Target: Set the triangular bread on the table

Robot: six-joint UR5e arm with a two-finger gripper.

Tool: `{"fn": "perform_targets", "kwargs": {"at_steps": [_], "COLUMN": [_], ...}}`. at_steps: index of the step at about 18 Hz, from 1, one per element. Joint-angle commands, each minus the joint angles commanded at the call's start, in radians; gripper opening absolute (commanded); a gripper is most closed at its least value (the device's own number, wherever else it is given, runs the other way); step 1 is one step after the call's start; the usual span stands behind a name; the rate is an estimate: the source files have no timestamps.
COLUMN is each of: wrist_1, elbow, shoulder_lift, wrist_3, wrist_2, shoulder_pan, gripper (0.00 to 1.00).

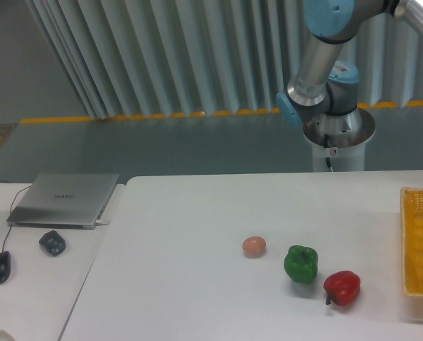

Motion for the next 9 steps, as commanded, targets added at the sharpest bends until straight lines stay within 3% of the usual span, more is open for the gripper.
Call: {"fn": "perform_targets", "kwargs": {"at_steps": [4, 5, 6, 8, 9], "wrist_1": [-0.034, -0.032, -0.025, 0.012, 0.070], "elbow": [0.023, 0.025, 0.023, 0.008, -0.018], "shoulder_lift": [0.006, 0.003, 0.002, -0.005, -0.011], "wrist_3": [-0.005, -0.006, 0.008, 0.008, 0.005], "wrist_2": [-0.003, -0.003, -0.005, 0.000, 0.004], "shoulder_pan": [0.000, 0.000, 0.003, 0.009, 0.011], "gripper": [0.34, 0.45, 0.96, 1.00, 1.00]}}
